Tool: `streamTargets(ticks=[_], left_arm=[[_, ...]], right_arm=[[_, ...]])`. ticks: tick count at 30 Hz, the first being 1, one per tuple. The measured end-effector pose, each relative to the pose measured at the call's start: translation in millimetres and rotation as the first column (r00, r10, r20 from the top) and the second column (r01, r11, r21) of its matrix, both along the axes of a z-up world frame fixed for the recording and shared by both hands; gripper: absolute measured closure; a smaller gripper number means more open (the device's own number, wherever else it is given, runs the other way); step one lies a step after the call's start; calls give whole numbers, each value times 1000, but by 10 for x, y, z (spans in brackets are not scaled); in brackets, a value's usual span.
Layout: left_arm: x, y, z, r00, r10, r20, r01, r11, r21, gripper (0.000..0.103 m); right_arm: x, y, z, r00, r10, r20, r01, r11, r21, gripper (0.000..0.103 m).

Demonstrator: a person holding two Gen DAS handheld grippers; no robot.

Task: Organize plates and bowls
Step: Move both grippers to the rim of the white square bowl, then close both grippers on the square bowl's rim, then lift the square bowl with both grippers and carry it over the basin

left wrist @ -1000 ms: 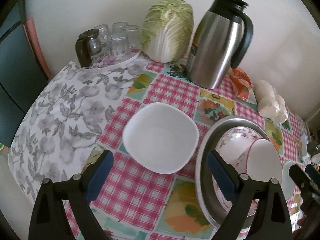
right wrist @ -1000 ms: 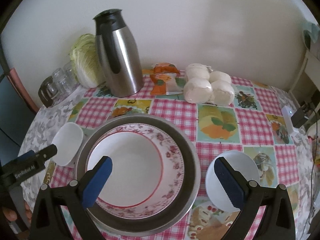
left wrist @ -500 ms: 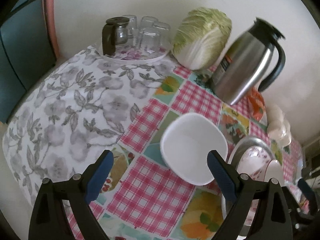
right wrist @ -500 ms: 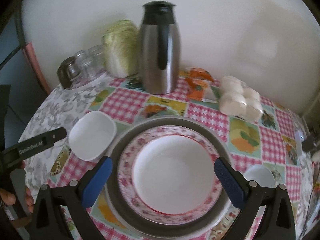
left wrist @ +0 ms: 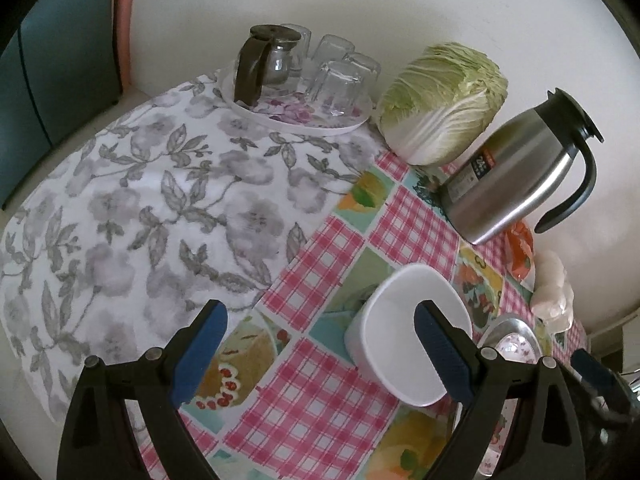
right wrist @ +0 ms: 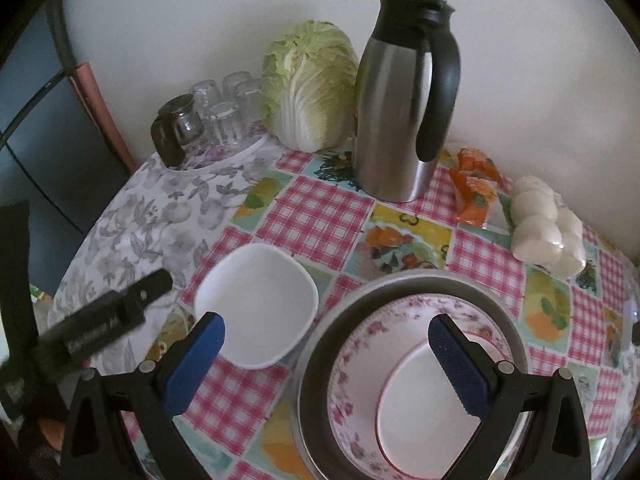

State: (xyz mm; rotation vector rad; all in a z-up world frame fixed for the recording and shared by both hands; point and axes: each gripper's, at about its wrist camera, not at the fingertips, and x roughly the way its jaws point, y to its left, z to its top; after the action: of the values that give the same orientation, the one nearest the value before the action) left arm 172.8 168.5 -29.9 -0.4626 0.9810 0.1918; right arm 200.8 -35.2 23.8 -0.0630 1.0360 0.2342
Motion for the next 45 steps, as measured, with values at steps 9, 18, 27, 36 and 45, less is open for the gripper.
streamTargets(ticks=[9,18,27,36,45], left_arm=[[158,8,-263,999,-1,-52,-3,997,-73,8],[314,-43,-514,995,-16,-100,3,992,-126,22],[409,-112,-637,993,-45,-112,27,987,-158,55],[475,-231,-866,983,-72,-166,42,983,-179,85],[464,-246,-848,984,-71,-162,43,984,-171,89]], right_arm=[[342,158,-252,999,-22,-48,18,997,-78,19],[516,315,-545,994,18,-107,-31,992,-122,51],[605,367,-759,989,27,-143,-49,988,-148,70],[612,469,-907,985,55,-165,-81,985,-155,85],[560,503,-885,984,62,-166,-89,983,-158,86]])
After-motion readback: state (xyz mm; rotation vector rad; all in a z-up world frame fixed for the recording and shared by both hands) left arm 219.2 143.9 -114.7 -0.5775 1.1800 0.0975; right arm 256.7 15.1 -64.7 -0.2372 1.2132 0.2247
